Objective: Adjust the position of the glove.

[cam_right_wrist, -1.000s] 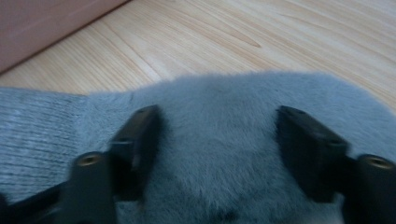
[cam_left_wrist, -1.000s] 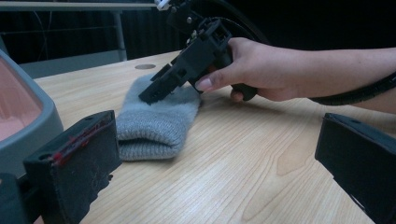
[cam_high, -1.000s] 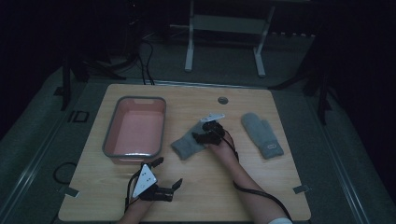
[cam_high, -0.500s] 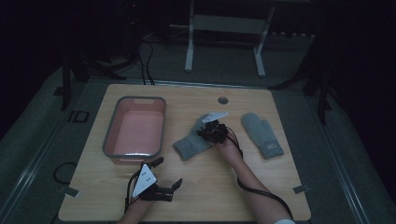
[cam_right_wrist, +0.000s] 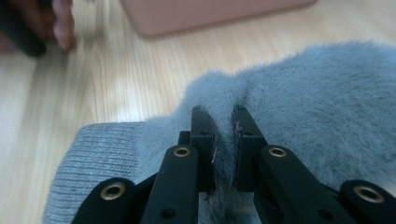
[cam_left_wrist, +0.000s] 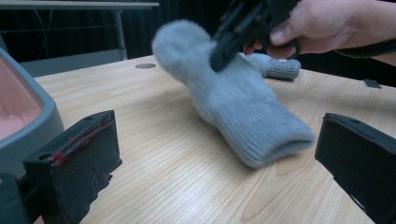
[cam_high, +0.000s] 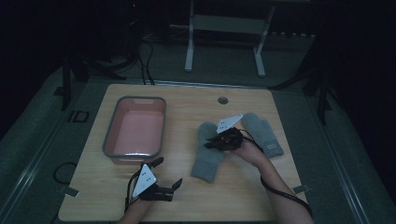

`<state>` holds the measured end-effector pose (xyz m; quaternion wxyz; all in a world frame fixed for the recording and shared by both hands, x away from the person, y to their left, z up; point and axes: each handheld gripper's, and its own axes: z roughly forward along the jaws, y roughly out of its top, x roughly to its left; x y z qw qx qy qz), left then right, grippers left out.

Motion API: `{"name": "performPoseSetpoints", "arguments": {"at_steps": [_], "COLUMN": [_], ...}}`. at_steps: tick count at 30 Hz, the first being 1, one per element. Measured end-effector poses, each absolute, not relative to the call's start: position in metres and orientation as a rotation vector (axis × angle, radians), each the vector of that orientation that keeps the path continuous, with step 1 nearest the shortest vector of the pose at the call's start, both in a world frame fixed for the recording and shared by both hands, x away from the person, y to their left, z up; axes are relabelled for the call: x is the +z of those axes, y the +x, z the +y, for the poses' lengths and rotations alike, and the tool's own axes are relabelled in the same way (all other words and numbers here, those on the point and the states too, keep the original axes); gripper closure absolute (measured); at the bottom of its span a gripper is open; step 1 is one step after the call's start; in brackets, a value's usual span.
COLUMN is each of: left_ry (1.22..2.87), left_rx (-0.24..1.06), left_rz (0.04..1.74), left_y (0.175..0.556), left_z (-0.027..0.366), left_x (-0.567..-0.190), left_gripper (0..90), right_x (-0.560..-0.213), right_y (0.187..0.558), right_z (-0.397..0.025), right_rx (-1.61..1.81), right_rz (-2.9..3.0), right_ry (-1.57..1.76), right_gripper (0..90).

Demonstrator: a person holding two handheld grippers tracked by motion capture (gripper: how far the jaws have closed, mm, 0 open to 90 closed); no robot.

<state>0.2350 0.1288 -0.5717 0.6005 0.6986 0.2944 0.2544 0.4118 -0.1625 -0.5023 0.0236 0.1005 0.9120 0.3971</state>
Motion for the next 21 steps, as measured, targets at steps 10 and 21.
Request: {"name": "performPoseSetpoints", "arguments": {"at_steps": [10, 21], "left_ry": [1.621, 1.62], "left_rx": [0.594, 0.592], "left_rz": [0.682, 0.68], "left_y": [0.235, 0.235], "left_z": [0.129, 0.129], "left_x": [-0.572, -0.572], "left_gripper": [0.2, 0.2], "right_x": [-0.543, -0.535], "right_y": [0.422, 0.429], "right_z": [-0.159, -0.158], "right_rx": [1.156, 1.104], "right_rz": [2.952, 2.879], "right_ry": [0.348, 0.218], "right_gripper": [25.2, 27.7]}}
